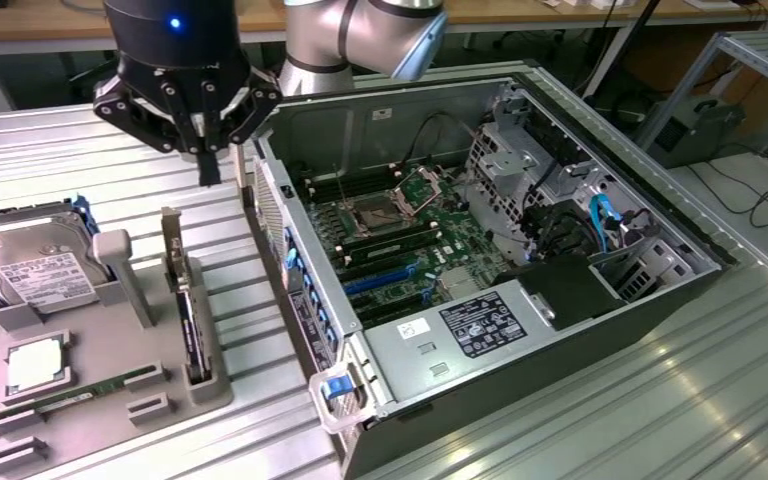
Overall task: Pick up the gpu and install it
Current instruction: 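Reach for the gpu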
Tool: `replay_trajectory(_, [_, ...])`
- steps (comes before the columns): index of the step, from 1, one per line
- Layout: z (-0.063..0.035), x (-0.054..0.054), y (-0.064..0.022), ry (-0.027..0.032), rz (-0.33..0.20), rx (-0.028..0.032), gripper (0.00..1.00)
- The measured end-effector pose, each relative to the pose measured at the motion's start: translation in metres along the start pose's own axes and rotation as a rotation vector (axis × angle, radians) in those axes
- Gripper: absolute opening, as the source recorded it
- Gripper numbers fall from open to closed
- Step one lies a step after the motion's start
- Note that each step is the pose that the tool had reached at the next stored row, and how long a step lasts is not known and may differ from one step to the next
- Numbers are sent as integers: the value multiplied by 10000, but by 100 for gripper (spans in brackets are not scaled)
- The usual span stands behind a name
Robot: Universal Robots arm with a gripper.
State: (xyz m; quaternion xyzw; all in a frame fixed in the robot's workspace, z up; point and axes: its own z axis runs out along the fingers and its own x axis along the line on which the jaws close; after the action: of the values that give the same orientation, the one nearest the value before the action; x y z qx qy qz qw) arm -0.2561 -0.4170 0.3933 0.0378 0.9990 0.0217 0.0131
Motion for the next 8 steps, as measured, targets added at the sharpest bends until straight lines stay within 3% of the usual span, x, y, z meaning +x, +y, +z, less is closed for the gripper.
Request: replay_trajectory(8, [-7,134,-75,0,1,0,11])
